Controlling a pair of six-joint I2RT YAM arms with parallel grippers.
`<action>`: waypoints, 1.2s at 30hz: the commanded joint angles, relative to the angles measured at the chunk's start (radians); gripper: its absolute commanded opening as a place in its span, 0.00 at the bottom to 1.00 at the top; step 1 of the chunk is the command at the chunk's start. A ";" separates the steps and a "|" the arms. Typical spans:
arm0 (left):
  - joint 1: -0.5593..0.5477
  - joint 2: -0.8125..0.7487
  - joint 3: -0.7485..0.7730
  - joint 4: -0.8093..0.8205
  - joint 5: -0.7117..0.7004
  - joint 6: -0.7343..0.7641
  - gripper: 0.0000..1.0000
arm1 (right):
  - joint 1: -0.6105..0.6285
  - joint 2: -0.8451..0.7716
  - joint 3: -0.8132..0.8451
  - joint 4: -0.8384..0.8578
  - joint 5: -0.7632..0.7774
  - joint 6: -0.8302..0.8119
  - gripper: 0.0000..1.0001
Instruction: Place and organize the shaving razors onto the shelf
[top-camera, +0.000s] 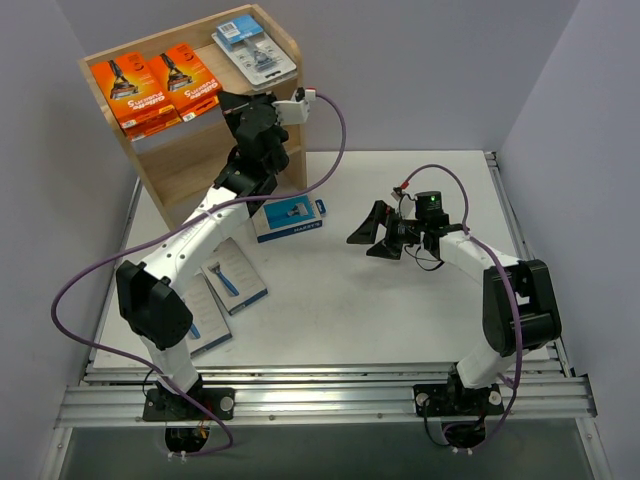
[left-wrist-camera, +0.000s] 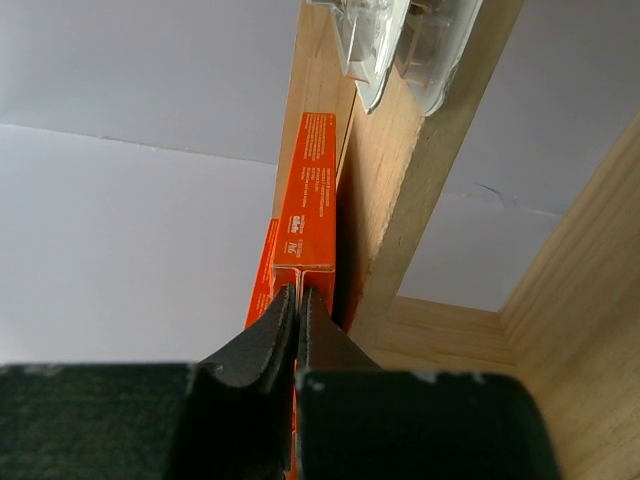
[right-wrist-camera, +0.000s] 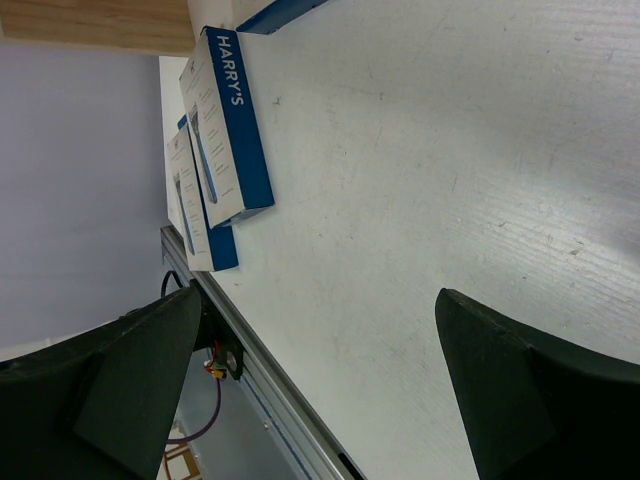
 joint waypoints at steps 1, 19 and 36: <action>0.017 -0.032 0.004 0.031 -0.008 -0.004 0.02 | -0.009 0.008 -0.003 0.026 -0.028 -0.006 1.00; 0.032 -0.043 -0.032 0.068 0.012 -0.001 0.02 | -0.010 0.018 -0.006 0.030 -0.026 -0.004 1.00; 0.038 -0.046 -0.081 0.194 0.030 0.046 0.40 | -0.012 0.030 -0.008 0.035 -0.029 -0.004 1.00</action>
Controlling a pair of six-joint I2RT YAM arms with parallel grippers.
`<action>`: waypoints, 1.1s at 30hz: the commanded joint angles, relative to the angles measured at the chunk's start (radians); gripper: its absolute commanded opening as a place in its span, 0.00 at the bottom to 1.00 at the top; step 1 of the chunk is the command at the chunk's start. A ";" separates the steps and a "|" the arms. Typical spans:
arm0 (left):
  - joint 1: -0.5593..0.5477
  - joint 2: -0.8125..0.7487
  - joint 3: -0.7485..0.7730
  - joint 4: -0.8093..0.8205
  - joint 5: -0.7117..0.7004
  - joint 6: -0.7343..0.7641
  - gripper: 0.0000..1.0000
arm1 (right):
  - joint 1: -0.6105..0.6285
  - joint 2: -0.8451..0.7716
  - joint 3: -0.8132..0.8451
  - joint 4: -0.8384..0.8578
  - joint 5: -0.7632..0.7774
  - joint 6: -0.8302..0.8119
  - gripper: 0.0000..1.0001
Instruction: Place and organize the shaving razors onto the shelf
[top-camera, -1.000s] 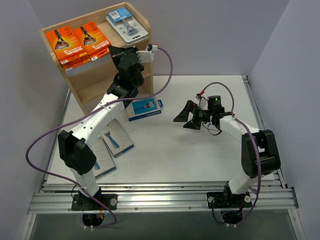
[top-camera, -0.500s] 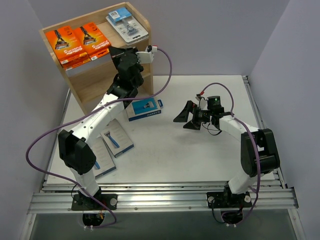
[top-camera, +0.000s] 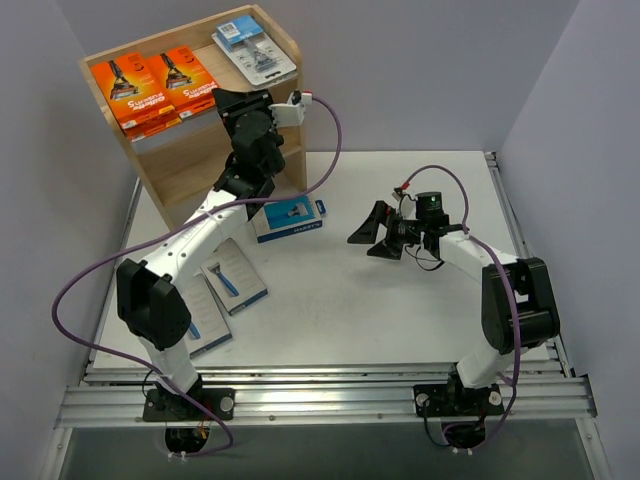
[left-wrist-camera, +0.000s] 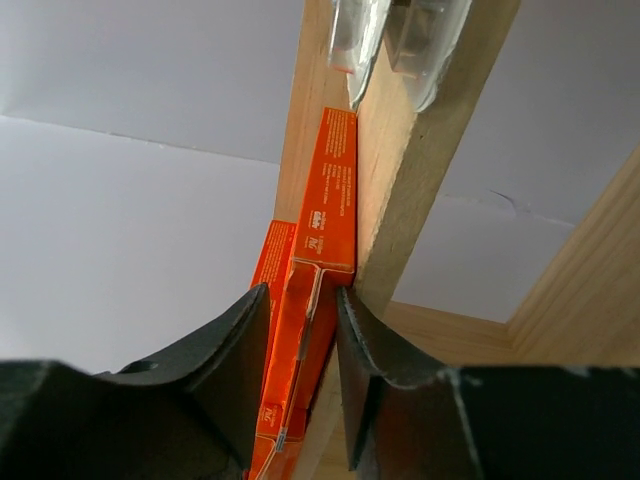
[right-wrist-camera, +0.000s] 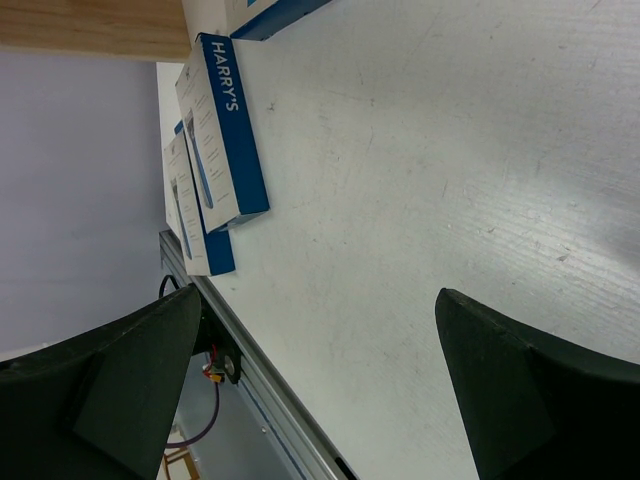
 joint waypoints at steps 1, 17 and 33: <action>0.012 -0.039 0.002 0.065 -0.005 -0.002 0.42 | -0.005 0.012 -0.008 0.020 -0.029 -0.006 1.00; -0.004 -0.046 -0.004 0.072 -0.017 -0.006 0.72 | -0.007 0.005 -0.017 0.017 -0.029 -0.009 1.00; -0.060 -0.059 -0.024 0.087 -0.036 0.001 0.80 | -0.007 -0.001 -0.028 0.018 -0.027 -0.014 1.00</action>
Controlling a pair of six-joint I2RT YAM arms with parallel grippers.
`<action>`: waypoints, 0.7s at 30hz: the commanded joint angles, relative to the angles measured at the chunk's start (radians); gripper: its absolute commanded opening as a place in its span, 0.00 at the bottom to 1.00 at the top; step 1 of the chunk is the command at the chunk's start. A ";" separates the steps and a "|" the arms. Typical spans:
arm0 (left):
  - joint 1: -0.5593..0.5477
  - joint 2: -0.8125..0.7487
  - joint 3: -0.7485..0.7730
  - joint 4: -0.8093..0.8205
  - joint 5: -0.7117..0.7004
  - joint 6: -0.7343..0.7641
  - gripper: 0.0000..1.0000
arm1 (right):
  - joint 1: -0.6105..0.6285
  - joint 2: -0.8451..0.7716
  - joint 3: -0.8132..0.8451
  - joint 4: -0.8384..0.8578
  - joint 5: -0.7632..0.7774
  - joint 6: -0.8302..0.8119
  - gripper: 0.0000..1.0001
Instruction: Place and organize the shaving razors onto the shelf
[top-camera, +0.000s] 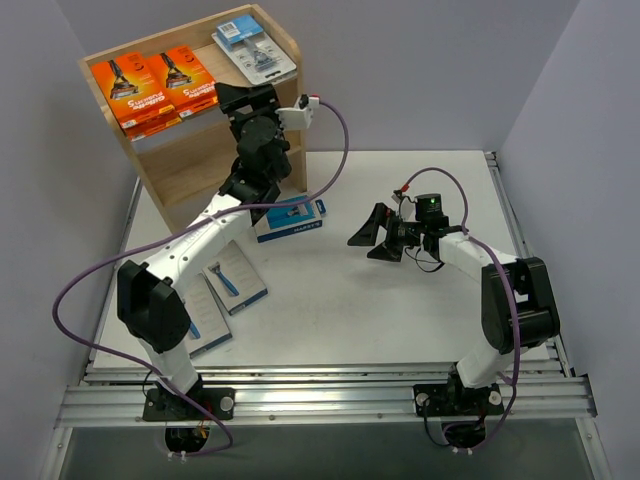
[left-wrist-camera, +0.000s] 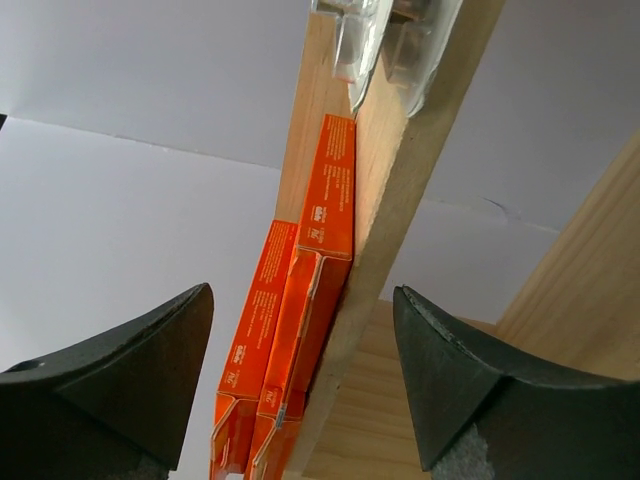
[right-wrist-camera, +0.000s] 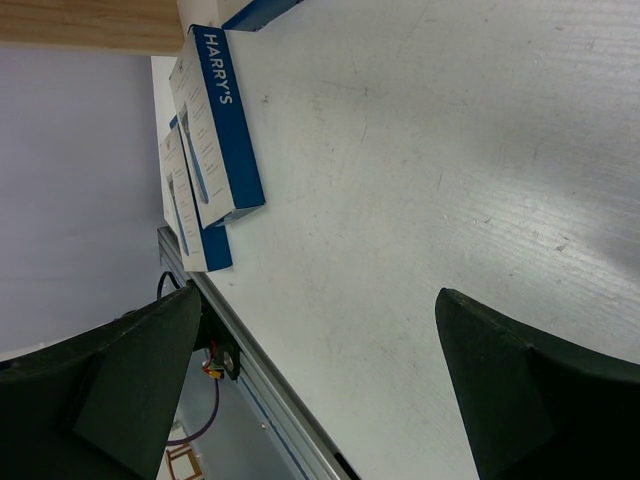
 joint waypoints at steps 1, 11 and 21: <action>-0.033 -0.045 -0.001 0.051 -0.015 0.003 0.82 | -0.007 -0.005 -0.010 0.017 -0.025 -0.015 1.00; -0.309 -0.087 0.053 -0.122 -0.055 -0.109 0.88 | -0.007 -0.013 -0.003 -0.039 0.001 -0.062 1.00; -0.611 -0.284 -0.082 -0.696 0.011 -0.991 0.94 | 0.021 -0.100 -0.059 -0.015 0.130 -0.074 1.00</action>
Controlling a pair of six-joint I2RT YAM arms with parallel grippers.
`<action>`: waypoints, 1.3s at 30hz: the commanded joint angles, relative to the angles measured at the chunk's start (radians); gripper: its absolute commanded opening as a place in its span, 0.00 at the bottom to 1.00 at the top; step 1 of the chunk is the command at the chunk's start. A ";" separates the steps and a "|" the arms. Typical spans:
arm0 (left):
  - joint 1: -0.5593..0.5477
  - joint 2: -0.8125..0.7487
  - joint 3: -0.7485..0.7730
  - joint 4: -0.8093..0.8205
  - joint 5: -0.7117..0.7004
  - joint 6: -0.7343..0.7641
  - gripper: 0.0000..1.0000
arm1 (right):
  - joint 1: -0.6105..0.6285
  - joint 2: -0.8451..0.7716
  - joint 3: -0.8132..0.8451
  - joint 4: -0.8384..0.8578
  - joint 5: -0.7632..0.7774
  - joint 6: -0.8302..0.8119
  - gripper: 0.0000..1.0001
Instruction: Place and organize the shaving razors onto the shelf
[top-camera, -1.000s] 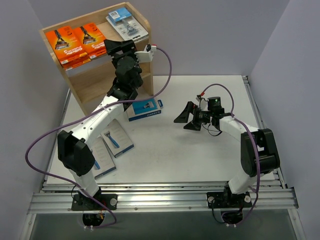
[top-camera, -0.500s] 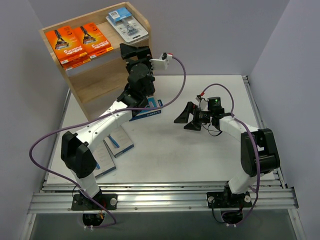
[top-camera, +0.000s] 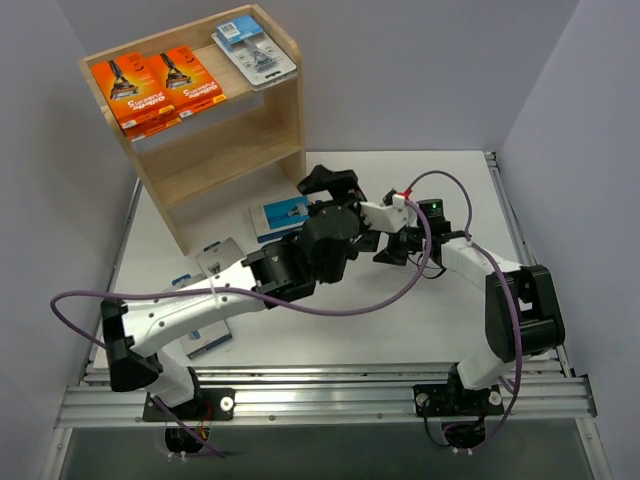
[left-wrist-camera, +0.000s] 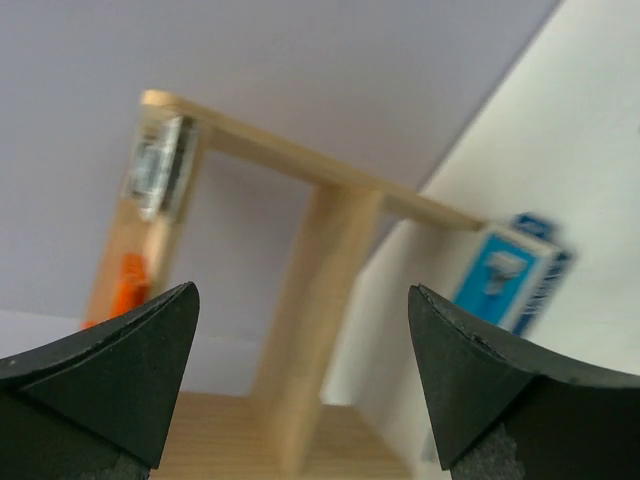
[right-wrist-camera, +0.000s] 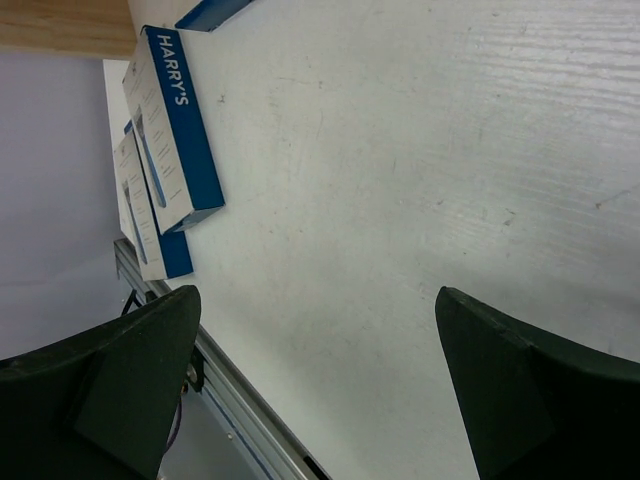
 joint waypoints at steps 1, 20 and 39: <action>-0.065 -0.136 -0.054 -0.271 0.087 -0.492 0.94 | 0.016 -0.061 -0.028 0.019 0.060 -0.013 1.00; -0.098 -0.875 -0.773 -0.193 0.346 -1.016 0.94 | 0.037 0.055 0.034 0.318 0.232 0.214 1.00; 0.174 -0.898 -0.941 -0.004 0.522 -0.939 0.82 | 0.112 0.709 0.659 0.355 0.162 0.319 0.72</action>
